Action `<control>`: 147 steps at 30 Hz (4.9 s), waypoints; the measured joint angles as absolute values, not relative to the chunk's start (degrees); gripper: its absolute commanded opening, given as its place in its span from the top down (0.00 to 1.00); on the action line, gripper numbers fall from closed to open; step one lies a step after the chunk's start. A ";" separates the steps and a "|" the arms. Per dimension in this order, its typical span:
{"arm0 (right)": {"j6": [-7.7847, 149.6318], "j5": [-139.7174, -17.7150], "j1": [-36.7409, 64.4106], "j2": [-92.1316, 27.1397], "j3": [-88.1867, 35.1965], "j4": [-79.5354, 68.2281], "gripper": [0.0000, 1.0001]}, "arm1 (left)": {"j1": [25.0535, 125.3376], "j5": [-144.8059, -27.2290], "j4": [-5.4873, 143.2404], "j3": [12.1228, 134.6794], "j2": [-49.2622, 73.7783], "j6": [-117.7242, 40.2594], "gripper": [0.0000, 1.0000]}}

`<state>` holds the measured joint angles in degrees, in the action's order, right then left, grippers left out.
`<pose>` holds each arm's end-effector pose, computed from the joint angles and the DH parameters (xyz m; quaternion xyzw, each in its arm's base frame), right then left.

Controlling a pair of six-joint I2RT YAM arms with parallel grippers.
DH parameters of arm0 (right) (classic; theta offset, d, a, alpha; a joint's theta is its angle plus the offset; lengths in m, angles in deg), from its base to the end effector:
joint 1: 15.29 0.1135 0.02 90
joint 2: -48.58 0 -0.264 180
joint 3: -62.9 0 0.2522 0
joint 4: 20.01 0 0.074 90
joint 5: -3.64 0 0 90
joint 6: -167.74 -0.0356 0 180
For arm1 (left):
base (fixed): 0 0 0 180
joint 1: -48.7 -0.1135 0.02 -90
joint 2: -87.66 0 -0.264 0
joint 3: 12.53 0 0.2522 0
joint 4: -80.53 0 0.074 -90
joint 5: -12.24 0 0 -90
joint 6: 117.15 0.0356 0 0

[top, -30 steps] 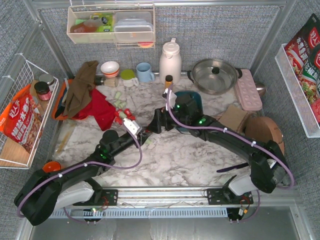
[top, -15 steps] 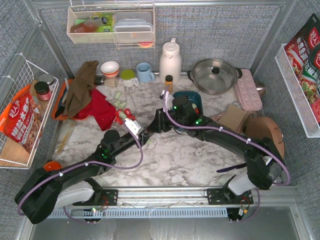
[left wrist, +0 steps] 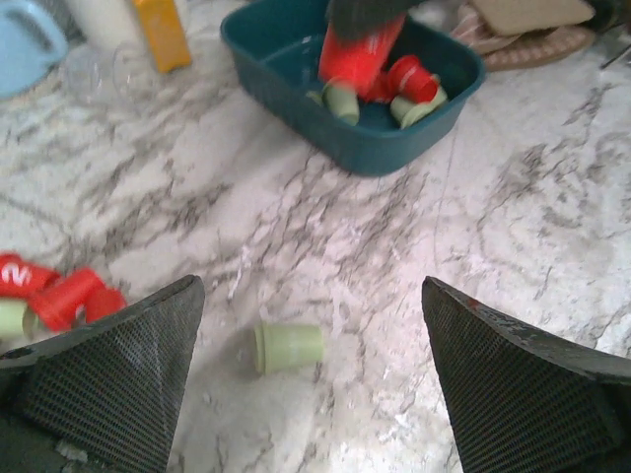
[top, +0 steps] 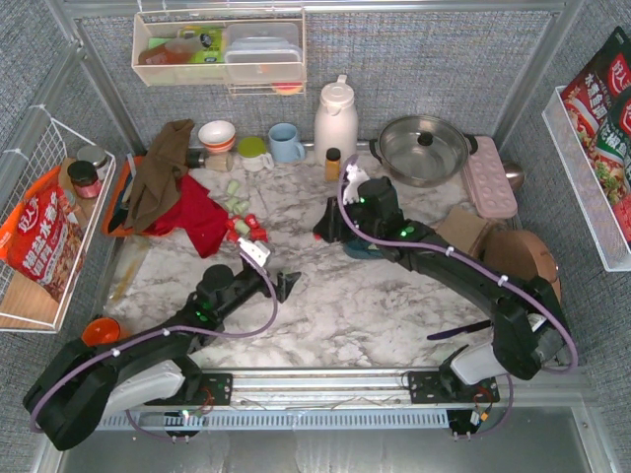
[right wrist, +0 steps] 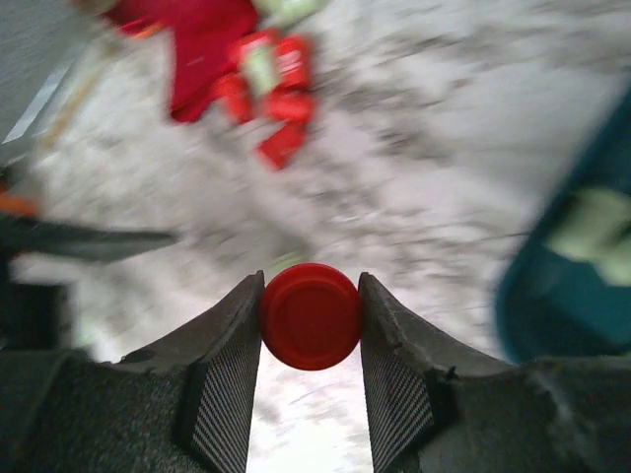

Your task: Mix the coffee capsules in the storage basket

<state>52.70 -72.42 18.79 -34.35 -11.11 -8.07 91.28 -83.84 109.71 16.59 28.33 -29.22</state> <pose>0.2752 0.1966 0.2977 -0.1331 0.8094 0.3648 0.4406 0.1540 -0.1467 0.2117 0.2815 0.6555 -0.3008 0.6329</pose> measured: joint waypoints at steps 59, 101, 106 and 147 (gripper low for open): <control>67.72 -79.66 13.59 -33.41 -12.90 7.18 0.17 | 91.39 -77.05 103.83 25.35 2.65 -34.35 0.69; 54.84 -64.75 23.71 -38.50 -12.86 -2.22 0.82 | 93.86 -82.29 124.95 14.09 22.54 -30.25 0.01; 59.63 -77.23 19.71 -37.24 -14.63 -0.58 0.81 | 93.86 -71.67 119.87 14.23 24.77 -32.96 0.01; 68.44 -87.05 5.20 -39.25 -14.41 -0.23 0.19 | 78.39 -60.24 85.12 46.07 -12.63 -48.69 0.57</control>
<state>68.44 -87.05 5.20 -39.25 -14.41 -0.23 78.39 -60.24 85.12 46.07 -12.63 -48.69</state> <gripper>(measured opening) 0.813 0.575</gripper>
